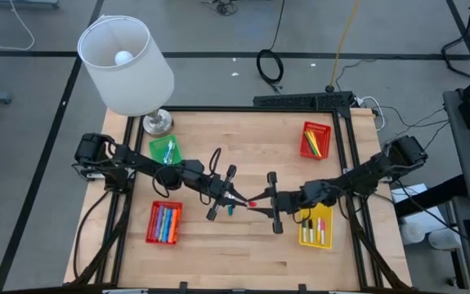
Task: Pick & Place Markers
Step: Put the red highlighter pen into the yellow basket, then put the green highlighter pen into the yellow basket
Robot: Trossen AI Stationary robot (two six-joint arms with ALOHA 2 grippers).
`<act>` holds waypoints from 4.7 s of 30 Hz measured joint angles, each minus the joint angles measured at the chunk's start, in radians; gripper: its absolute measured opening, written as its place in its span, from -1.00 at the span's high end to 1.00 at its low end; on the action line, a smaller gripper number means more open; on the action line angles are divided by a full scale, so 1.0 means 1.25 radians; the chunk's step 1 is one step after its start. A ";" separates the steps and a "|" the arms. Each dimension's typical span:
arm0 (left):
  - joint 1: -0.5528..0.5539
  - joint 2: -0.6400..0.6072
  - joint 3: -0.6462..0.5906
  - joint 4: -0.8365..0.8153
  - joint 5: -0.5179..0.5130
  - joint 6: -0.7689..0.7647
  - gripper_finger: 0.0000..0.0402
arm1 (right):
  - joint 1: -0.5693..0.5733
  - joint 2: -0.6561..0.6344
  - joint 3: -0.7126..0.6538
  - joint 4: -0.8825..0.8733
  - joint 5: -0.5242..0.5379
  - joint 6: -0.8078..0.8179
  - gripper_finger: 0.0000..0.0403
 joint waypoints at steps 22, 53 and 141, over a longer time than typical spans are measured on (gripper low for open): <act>0.000 -0.021 0.000 -0.043 -0.110 -0.103 -0.16 | 0.010 -0.025 0.002 -0.108 0.048 -0.020 0.86; 0.005 -0.418 0.001 -0.692 -0.463 -0.241 -0.37 | 0.314 -0.461 0.000 -1.061 -0.015 0.937 0.86; -0.109 0.078 0.250 -1.064 -0.498 -0.827 -0.38 | 0.235 -0.471 -0.214 -0.249 0.362 0.045 0.63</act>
